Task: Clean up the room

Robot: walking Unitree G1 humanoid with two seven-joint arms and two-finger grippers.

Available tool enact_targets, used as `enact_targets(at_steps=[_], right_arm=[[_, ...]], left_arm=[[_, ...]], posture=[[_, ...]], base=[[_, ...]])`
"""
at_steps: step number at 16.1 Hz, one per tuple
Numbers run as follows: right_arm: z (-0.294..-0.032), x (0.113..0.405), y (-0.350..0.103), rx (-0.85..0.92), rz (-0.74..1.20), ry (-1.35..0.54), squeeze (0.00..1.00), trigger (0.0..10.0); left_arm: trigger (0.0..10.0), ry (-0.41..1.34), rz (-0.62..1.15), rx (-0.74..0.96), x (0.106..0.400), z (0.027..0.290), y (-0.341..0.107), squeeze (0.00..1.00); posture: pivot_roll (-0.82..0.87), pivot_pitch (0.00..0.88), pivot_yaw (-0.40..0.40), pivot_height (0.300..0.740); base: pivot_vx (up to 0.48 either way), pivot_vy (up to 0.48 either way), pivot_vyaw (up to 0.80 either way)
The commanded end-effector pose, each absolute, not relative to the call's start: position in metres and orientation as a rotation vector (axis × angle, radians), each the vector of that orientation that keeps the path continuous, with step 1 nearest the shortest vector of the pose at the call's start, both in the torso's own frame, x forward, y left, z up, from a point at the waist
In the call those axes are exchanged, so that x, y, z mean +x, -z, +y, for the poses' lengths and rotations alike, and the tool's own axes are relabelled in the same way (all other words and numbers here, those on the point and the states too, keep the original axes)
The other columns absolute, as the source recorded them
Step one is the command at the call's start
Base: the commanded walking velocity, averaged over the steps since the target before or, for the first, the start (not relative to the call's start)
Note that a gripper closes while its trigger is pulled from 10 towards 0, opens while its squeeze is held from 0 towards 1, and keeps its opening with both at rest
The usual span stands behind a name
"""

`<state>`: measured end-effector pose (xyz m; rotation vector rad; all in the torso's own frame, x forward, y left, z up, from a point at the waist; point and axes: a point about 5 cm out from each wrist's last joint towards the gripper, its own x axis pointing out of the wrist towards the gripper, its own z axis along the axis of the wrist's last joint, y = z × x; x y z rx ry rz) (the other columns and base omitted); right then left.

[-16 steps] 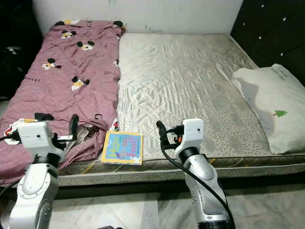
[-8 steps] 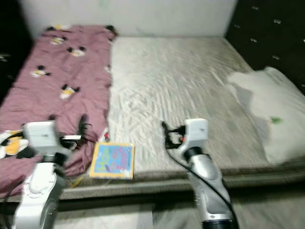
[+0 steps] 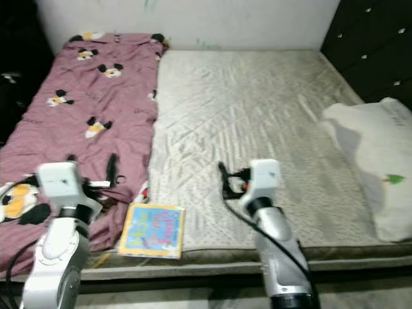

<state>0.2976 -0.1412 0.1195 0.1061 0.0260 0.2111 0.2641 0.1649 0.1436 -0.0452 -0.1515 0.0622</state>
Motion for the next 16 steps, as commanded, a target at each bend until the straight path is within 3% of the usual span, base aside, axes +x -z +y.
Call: enact_targets(at_steps=[1, 8, 10, 13, 16], right_arm=[[-0.134, 0.297, -0.12, 0.12, 0.019, -0.225, 0.0, 10.0], [-0.125, 0.294, -0.105, 0.113, 0.034, -0.226, 0.0, 10.0], [-0.141, 0.309, -0.114, 0.046, 0.008, -0.215, 0.0, 10.0], [-0.159, 0.318, -0.116, 0.005, 0.018, -0.204, 0.0, 10.0], [-0.146, 0.319, -0.113, 0.027, 0.015, -0.207, 0.0, 10.0]], left_arm=[[10.0, -0.081, -0.13, -0.04, 0.263, 0.173, -0.14, 0.0], [10.0, -0.078, -0.126, -0.032, 0.27, 0.178, -0.133, 0.0], [10.0, -0.063, -0.144, -0.064, 0.281, 0.171, -0.139, 0.0], [10.0, -0.098, -0.168, -0.06, 0.28, 0.165, -0.142, 0.0], [10.0, -0.103, -0.178, -0.033, 0.276, 0.17, -0.143, 0.0]], posture=[[0.0, 0.103, -0.01, 0.74], [-0.02, 0.015, 0.009, 0.74], [-0.04, 0.008, -0.014, 0.74], [-0.02, 0.023, -0.052, 0.74], [0.02, 0.054, -0.043, 0.74]], base=[[0.0, 0.48, 0.0], [0.0, 0.48, 0.0], [0.0, 0.48, 0.0], [0.0, 0.0, 0.0], [0.0, 0.0, 0.0]])
